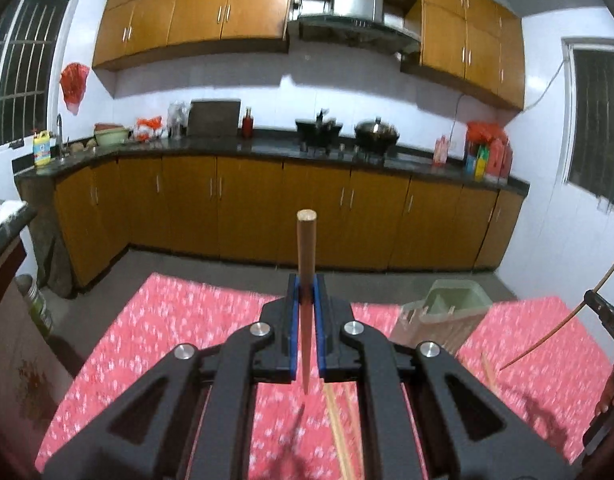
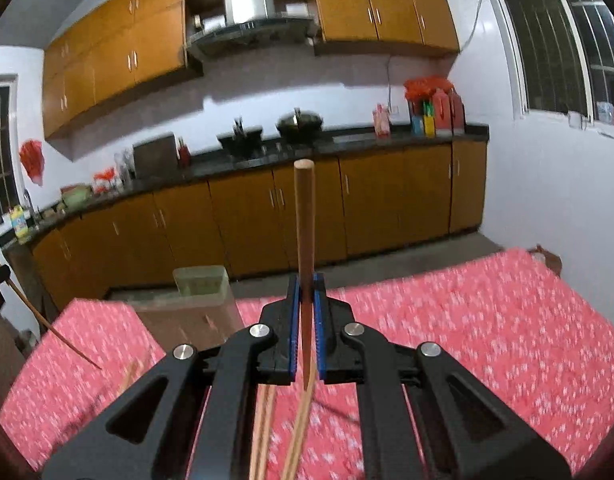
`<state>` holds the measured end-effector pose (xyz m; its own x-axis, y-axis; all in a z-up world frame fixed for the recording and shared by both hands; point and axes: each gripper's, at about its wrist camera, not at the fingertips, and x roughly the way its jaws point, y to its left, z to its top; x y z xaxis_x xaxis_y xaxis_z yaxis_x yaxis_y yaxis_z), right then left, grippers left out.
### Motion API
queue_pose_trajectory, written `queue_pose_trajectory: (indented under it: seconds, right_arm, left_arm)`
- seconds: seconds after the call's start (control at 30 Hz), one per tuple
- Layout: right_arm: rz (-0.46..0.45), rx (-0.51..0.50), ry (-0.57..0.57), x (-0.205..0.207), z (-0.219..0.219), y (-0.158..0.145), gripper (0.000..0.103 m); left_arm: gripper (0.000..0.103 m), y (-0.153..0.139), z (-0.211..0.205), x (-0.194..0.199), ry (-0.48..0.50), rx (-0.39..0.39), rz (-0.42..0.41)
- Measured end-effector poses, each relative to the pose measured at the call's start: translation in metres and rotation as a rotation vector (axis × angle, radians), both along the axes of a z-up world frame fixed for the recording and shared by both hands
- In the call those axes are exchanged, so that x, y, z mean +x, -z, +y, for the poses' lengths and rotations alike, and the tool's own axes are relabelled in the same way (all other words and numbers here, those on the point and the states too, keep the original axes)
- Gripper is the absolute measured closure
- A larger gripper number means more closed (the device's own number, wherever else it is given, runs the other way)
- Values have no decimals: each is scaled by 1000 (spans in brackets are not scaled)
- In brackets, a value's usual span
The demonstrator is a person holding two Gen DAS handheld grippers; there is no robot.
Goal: Organize utensils
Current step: 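Lift both held chopsticks and lower them upright into the beige holder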
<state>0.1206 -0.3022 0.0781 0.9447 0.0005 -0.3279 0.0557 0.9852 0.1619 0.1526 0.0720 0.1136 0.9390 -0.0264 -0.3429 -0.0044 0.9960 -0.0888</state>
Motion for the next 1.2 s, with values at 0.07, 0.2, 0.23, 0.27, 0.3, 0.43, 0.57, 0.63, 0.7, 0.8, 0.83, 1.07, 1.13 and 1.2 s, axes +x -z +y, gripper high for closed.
queue_pose_trajectory:
  seconds: [0.07, 0.2, 0.23, 0.27, 0.3, 0.43, 0.57, 0.63, 0.7, 0.8, 0.83, 1.07, 1.13, 1.2]
  right_arm:
    - [-58, 8, -12, 1, 2, -21, 96]
    - [-164, 62, -49, 0, 5, -58, 96]
    - [-178, 72, -55, 0, 6, -61, 96]
    - [-199, 90, -69, 0, 7, -67, 96]
    - [-216, 103, -82, 1, 9, -71, 96]
    - [-248, 107, -141, 9, 24, -77, 96]
    - [-223, 67, -169, 21, 41, -66, 96]
    - [-200, 60, -173, 29, 43, -58, 96]
    - [-175, 63, -170, 37, 45, -51, 96]
    - [-123, 72, -165, 50, 44, -38, 96]
    - [-110, 71, -164, 54, 44, -36, 96]
    - [-44, 69, -179, 65, 49, -21, 95]
    - [-26, 75, -182, 67, 50, -19, 95]
    - [-19, 83, -186, 68, 50, -18, 92]
  left_arm:
    - [95, -17, -4, -1, 13, -5, -42]
    - [95, -51, -18, -2, 56, -36, -122]
    - [95, -57, -21, -2, 68, -52, -140]
    - [95, -65, -25, -3, 85, -77, -162]
    - [95, -70, -29, -4, 99, -98, -183]
    - [95, -80, -49, -4, 143, -154, -241]
    - [95, -68, -71, 7, 165, -146, -242]
    - [95, -58, -78, 16, 172, -146, -225]
    - [95, -47, -87, 24, 175, -145, -211]
    - [95, -31, -94, 35, 176, -142, -191]
    - [95, -27, -96, 39, 178, -142, -183]
    - [95, 0, -104, 60, 184, -126, -111]
    - [95, 2, -103, 62, 185, -129, -99]
    - [92, 3, -102, 62, 182, -131, -101]
